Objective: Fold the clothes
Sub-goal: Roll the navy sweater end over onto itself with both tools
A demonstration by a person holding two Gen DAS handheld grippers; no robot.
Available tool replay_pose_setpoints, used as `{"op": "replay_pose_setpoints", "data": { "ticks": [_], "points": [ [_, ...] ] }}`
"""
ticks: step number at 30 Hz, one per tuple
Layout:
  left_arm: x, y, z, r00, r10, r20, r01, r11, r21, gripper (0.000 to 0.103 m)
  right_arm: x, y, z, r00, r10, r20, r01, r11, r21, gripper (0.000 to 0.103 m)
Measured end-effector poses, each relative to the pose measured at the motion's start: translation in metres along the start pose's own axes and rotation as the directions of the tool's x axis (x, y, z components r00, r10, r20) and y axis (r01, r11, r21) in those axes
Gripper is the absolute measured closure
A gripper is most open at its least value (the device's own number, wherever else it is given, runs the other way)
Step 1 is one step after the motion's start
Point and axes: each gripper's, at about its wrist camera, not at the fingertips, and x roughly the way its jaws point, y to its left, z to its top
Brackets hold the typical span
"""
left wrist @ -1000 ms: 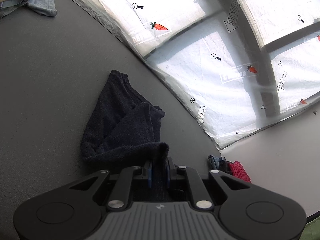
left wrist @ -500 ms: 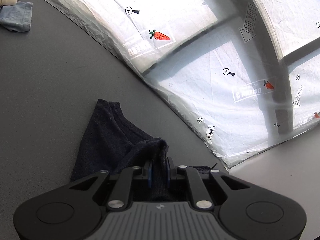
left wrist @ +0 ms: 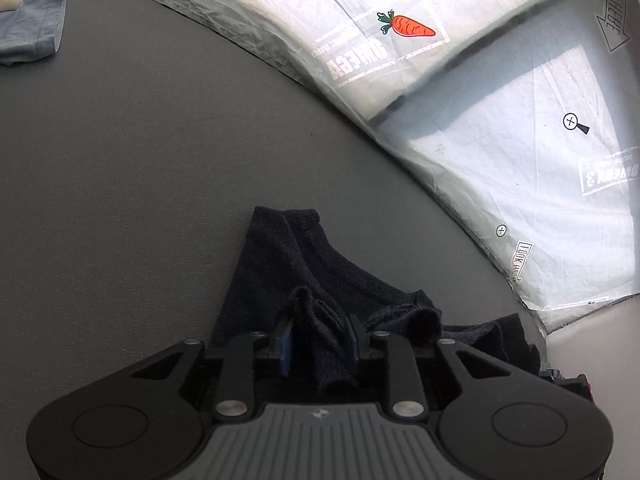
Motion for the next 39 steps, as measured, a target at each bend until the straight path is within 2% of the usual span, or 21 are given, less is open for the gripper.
{"op": "replay_pose_setpoints", "data": {
  "ticks": [1, 6, 9, 12, 15, 21, 26, 32, 39],
  "points": [
    [-0.003, 0.0, 0.001, 1.0, 0.006, 0.01, -0.006, 1.0, 0.004, 0.041, -0.001, 0.0, -0.001, 1.0, -0.005, 0.005, 0.005, 1.0, 0.001, 0.041],
    [-0.018, 0.001, 0.003, 0.998, 0.028, 0.058, -0.029, 0.999, 0.017, 0.041, -0.007, 0.004, -0.006, 0.999, -0.004, 0.04, 0.003, 1.0, 0.007, 0.041],
    [-0.027, -0.005, -0.003, 0.998, 0.021, 0.055, -0.023, 0.999, 0.034, 0.041, -0.007, 0.005, -0.005, 0.998, -0.012, 0.065, 0.011, 1.0, 0.022, 0.041],
    [-0.028, -0.013, -0.015, 1.0, 0.0, 0.021, -0.001, 0.999, 0.047, 0.041, -0.006, 0.007, -0.006, 0.994, -0.079, 0.074, 0.079, 0.997, 0.004, 0.041],
    [-0.023, -0.021, -0.028, 1.0, -0.01, -0.029, 0.012, 0.998, 0.065, 0.041, 0.002, 0.008, -0.011, 0.992, -0.11, 0.055, 0.111, 0.994, -0.009, 0.041],
    [-0.01, -0.032, -0.045, 0.994, 0.04, -0.106, -0.026, 0.991, 0.131, 0.041, 0.011, 0.016, -0.019, 0.982, -0.175, 0.064, 0.18, 0.98, -0.085, 0.041],
    [-0.004, -0.039, -0.049, 0.991, 0.063, -0.121, -0.043, 0.986, 0.158, 0.041, 0.016, 0.017, -0.019, 0.975, -0.215, 0.058, 0.22, 0.97, -0.104, 0.042],
    [-0.001, -0.04, -0.056, 0.986, 0.081, -0.144, -0.057, 0.985, 0.165, 0.041, 0.023, 0.013, -0.016, 0.965, -0.258, 0.048, 0.261, 0.963, -0.073, 0.042],
    [0.01, -0.037, -0.063, 0.979, 0.117, -0.166, -0.086, 0.979, 0.184, 0.04, 0.027, 0.013, -0.013, 0.964, -0.264, 0.038, 0.266, 0.96, -0.081, 0.042]
  ]
}}
